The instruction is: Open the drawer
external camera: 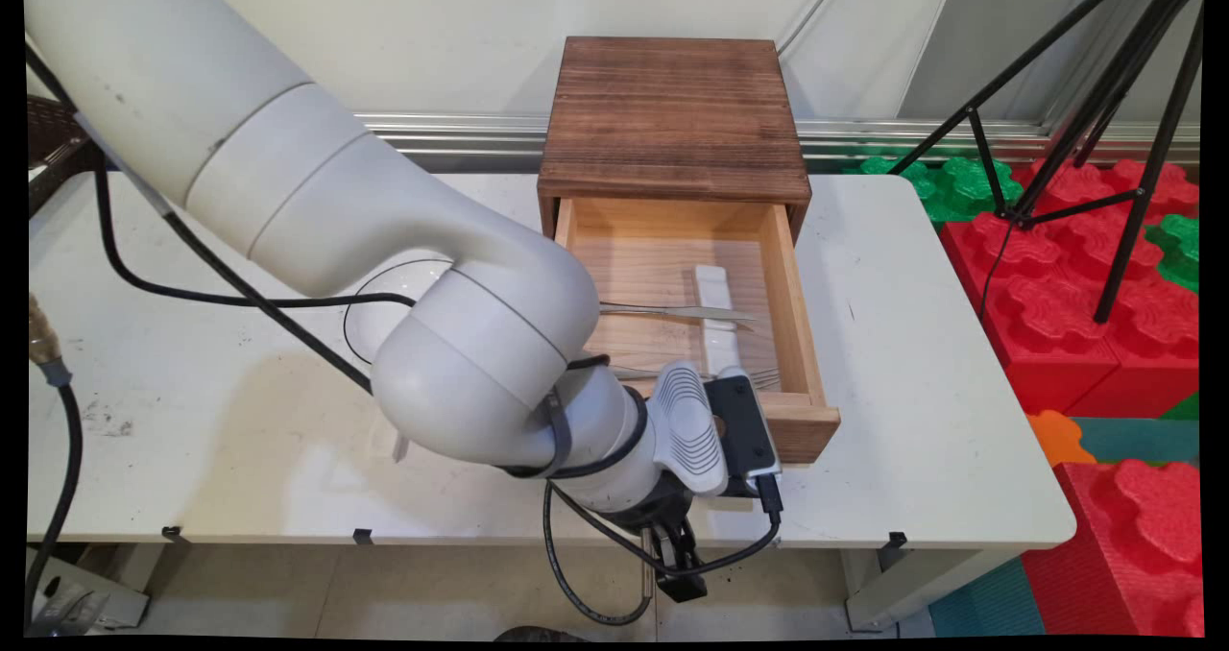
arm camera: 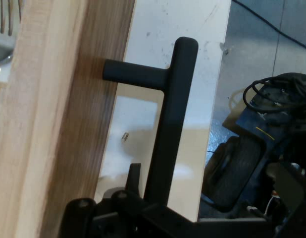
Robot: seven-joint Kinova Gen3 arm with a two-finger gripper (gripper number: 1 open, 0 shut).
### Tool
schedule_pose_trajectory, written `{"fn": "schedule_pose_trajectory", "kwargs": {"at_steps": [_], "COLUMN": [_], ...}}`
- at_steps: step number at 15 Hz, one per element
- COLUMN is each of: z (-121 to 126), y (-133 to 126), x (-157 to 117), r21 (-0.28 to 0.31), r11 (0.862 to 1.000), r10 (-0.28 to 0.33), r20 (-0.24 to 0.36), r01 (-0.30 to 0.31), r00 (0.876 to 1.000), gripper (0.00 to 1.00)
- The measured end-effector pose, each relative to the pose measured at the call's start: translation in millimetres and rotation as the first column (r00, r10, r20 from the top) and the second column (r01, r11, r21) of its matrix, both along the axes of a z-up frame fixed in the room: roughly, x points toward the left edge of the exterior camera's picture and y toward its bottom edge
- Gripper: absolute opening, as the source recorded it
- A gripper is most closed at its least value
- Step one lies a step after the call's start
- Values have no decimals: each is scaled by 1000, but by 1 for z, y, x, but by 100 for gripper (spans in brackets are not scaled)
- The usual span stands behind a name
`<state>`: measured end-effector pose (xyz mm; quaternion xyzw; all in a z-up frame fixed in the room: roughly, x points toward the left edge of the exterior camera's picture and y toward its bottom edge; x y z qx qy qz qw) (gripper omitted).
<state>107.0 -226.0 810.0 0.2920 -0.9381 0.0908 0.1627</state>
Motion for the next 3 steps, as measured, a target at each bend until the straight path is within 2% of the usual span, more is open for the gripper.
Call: {"fn": "schedule_pose_trajectory", "kwargs": {"at_steps": [3], "z": [3], "y": [1], "x": [2], "r21": [-22], "r11": [1000], "r10": [-6], "r20": [-4], "r01": [6], "r00": [1000], "gripper": [100]}}
